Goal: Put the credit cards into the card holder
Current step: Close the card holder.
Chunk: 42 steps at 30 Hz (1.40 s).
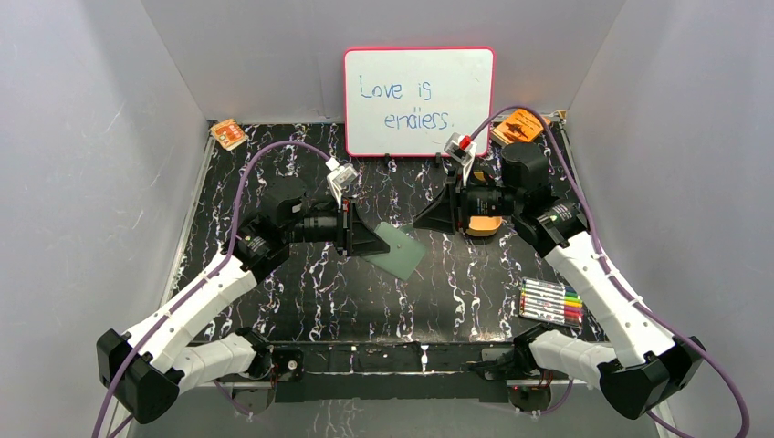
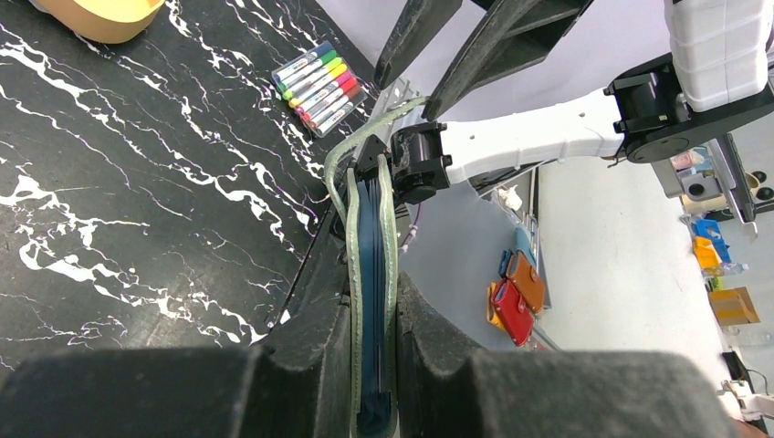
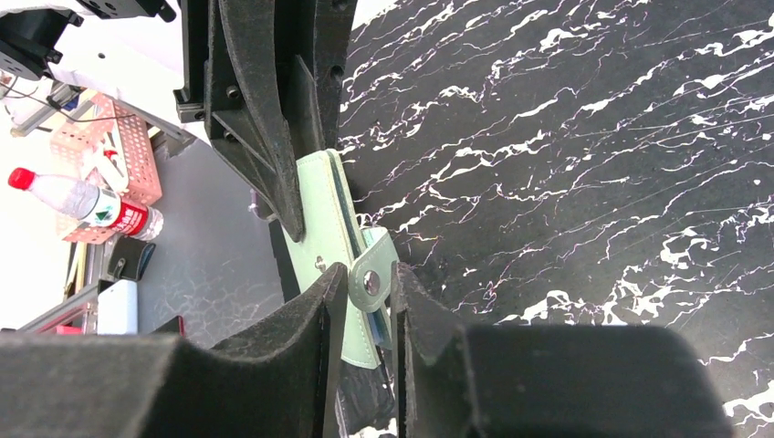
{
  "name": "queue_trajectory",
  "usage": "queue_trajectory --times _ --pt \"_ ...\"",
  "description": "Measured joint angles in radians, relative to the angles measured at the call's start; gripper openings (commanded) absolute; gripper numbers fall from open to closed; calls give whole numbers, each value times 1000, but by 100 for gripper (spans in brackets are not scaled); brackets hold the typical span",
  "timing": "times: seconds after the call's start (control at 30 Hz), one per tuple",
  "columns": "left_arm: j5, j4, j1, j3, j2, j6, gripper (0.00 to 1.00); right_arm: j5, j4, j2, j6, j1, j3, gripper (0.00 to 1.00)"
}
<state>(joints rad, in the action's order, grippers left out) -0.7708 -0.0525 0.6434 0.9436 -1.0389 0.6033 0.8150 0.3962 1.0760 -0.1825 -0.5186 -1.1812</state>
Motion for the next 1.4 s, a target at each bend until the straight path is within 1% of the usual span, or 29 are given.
queue_trajectory --times 0.1,0.2,0.27,0.33,0.37,0.67,0.8,0.9,1.07,1.17,1.4 --pt "0 0 0 0 0 2 0 0 6 2 3 0 0 27" --pt "0 0 0 -1 0 3 0 0 8 6 5 0 0 19" --pt "0 0 0 -1 0 3 0 0 9 6 7 0 0 13" --pt "0 0 0 -1 0 3 0 0 13 6 7 0 0 3" --pt "0 0 0 -1 0 3 0 0 14 6 8 0 0 0" --pt "14 -1 0 -1 0 4 0 16 16 6 5 0 0 0" --pt "47 -25 0 5 -6 9 0 32 16 14 2 -6 -1 0" --pt "95 -66 0 37 -38 11 0 31 18 35 2 -32 -8 0" --pt "153 -119 0 84 -69 19 0 -15 18 104 4 -99 -34 0" --pt "186 -148 0 94 -69 27 0 -45 16 121 4 -116 -34 0" --pt "214 -166 0 96 -68 34 0 -102 12 120 9 -128 -34 0"
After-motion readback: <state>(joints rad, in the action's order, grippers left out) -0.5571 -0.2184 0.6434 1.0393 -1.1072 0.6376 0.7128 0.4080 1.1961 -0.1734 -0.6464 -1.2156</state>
